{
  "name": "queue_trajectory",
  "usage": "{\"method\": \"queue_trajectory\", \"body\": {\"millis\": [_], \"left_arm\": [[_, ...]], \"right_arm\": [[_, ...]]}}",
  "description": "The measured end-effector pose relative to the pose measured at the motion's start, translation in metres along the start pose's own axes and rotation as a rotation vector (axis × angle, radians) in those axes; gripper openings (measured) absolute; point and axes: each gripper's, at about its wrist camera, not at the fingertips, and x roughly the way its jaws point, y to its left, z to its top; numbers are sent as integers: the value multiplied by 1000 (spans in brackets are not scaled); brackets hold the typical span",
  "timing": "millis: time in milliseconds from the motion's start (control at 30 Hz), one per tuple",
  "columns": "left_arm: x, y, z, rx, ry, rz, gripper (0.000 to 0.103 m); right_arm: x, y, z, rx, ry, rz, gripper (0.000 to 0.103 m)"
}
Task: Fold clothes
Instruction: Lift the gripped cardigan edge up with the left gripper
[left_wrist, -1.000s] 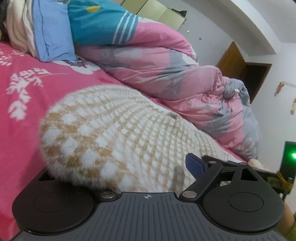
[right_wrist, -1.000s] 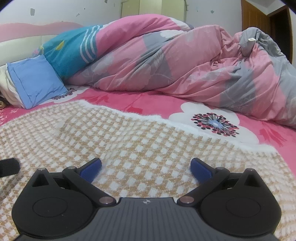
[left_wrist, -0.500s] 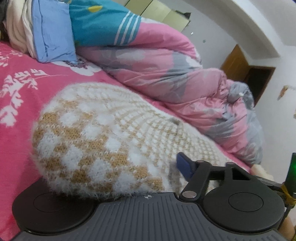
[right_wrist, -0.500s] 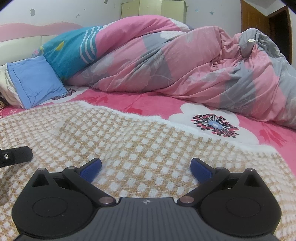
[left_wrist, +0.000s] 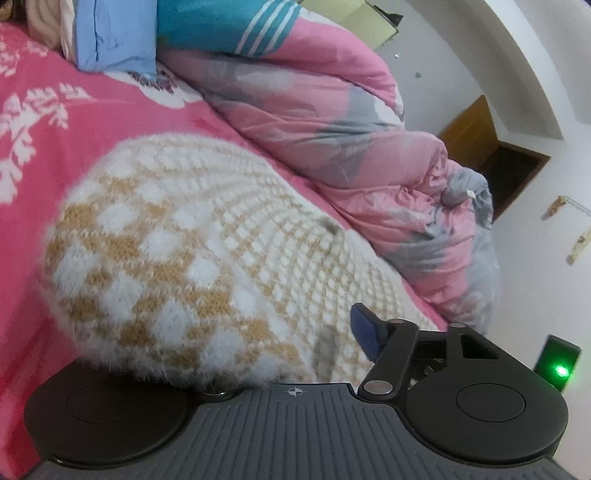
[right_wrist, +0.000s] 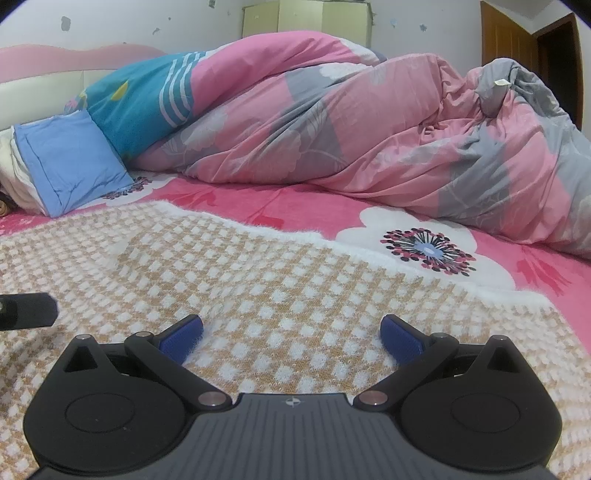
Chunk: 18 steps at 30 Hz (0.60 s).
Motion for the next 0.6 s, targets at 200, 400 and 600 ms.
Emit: {"method": "queue_trajectory", "body": {"millis": [200, 400, 600], "left_arm": [[-8, -12, 4, 117, -40, 30, 36], [-17, -41, 6, 281, -116, -11, 27], [-19, -81, -2, 446, -186, -91, 24]], "right_arm": [[-24, -1, -1, 36, -29, -33, 87], [-23, 6, -18, 20, -14, -73, 81], [-24, 9, -23, 3, -25, -88, 81]]}}
